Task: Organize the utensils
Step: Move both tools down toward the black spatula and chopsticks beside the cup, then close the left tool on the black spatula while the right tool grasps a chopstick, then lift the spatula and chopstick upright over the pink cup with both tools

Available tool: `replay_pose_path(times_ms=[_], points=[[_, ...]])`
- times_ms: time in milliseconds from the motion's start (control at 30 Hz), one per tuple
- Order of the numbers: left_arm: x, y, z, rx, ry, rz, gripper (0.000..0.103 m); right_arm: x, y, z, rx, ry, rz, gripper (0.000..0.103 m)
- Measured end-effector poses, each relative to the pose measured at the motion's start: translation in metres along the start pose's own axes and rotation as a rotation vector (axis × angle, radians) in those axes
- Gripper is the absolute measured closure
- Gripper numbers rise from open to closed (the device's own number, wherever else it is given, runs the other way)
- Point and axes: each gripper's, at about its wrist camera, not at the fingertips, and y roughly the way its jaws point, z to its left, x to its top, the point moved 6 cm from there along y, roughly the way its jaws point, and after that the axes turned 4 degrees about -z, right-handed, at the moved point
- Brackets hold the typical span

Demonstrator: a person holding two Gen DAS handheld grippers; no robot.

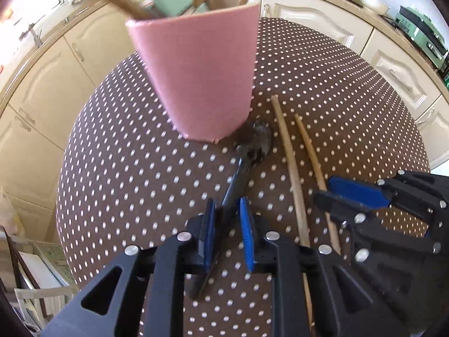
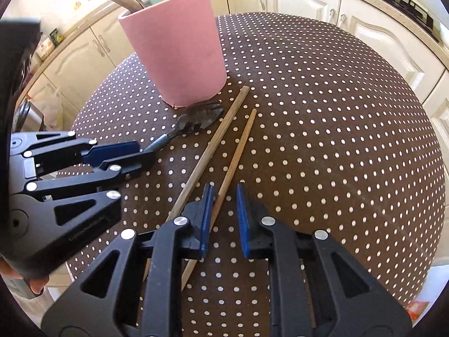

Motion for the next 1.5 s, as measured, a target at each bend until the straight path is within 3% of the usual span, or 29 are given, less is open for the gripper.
replay_pose_path(times_ms=[133, 267, 367, 700, 1100, 1267, 1500], points=[[0.022, 0.007, -0.007, 0.035, 0.021, 0.016, 0.076, 0.005, 0.005, 0.001, 0.000, -0.004, 0.024, 0.086], [0.040, 0.021, -0.012, 0.020, 0.023, 0.009, 0.076, 0.006, 0.008, -0.003, -0.002, -0.010, 0.033, 0.091], [0.051, 0.027, -0.008, -0.028, 0.015, 0.002, 0.086, 0.018, 0.016, -0.008, 0.008, -0.001, 0.033, 0.093], [0.045, 0.004, -0.008, -0.127, -0.043, -0.105, 0.092, 0.013, 0.010, -0.020, 0.032, 0.035, -0.020, 0.098], [0.029, -0.060, 0.017, -0.210, -0.077, -0.396, 0.092, 0.009, -0.046, -0.027, 0.106, 0.085, -0.241, 0.097], [0.034, -0.096, 0.025, -0.276, -0.129, -0.573, 0.092, 0.017, -0.086, -0.026, 0.144, 0.079, -0.372, 0.098], [0.052, -0.141, 0.037, -0.294, -0.197, -0.800, 0.092, 0.048, -0.130, -0.014, 0.178, 0.040, -0.543, 0.098]])
